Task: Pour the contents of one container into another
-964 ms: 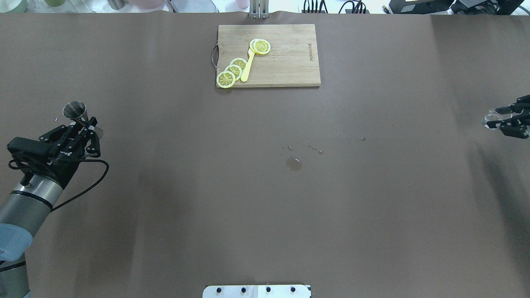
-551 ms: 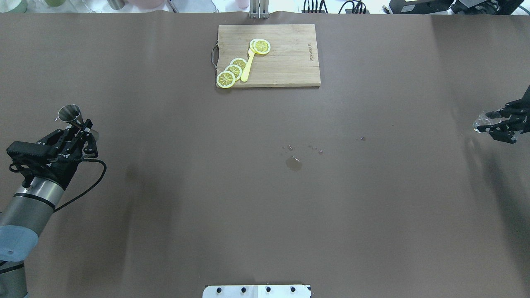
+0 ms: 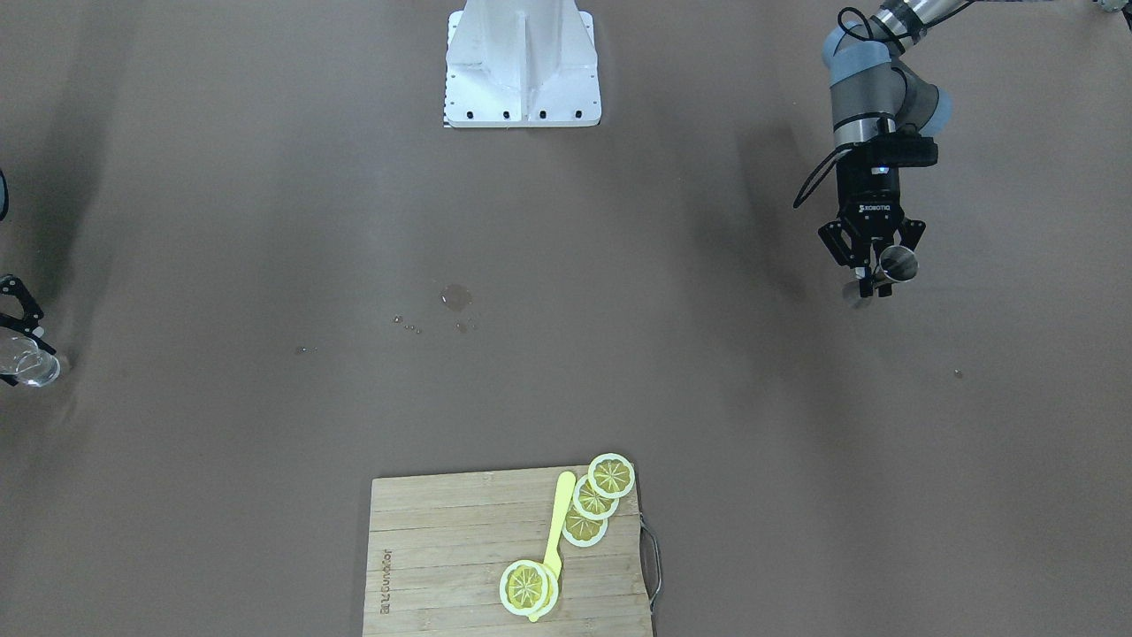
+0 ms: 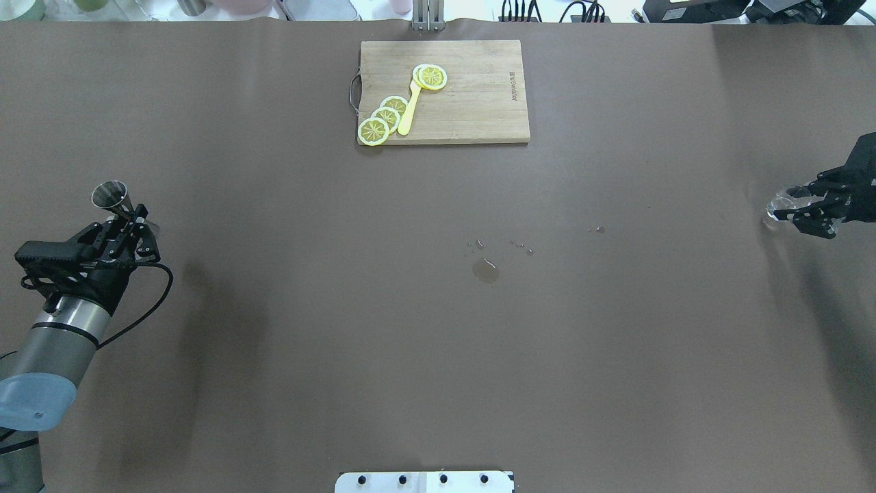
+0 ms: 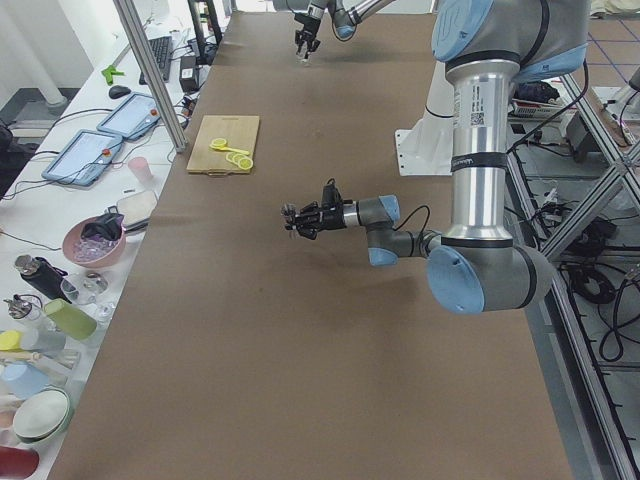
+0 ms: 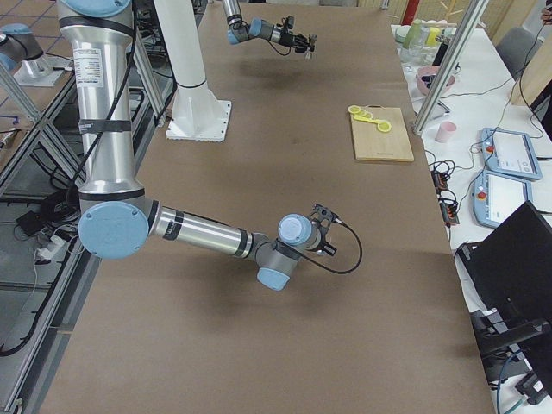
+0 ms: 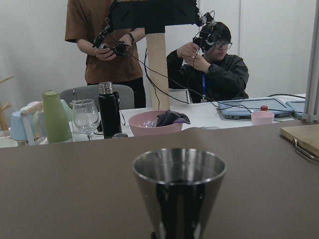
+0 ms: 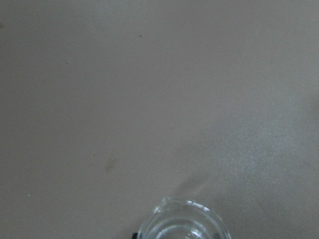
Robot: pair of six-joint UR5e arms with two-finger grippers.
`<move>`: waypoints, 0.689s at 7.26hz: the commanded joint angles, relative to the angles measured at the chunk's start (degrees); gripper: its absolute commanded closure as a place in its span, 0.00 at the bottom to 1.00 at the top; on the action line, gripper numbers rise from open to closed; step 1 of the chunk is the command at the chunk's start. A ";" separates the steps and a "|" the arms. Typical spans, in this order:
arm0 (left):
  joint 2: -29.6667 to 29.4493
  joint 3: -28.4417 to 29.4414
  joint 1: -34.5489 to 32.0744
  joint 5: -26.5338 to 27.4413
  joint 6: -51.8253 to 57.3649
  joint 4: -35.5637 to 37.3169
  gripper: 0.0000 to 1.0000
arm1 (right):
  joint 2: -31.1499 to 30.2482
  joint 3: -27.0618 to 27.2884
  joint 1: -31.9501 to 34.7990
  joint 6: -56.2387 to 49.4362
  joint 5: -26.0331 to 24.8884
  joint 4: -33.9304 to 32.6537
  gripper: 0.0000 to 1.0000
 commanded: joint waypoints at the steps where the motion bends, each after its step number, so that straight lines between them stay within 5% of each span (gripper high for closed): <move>1: 0.00 1.22 0.26 0.09 -2.97 0.95 1.00 | 0.27 -0.21 -0.14 0.42 0.04 0.97 1.00; 5: -0.09 3.24 0.79 1.67 -6.50 3.06 1.00 | 0.36 -1.27 -0.49 0.51 0.13 1.50 1.00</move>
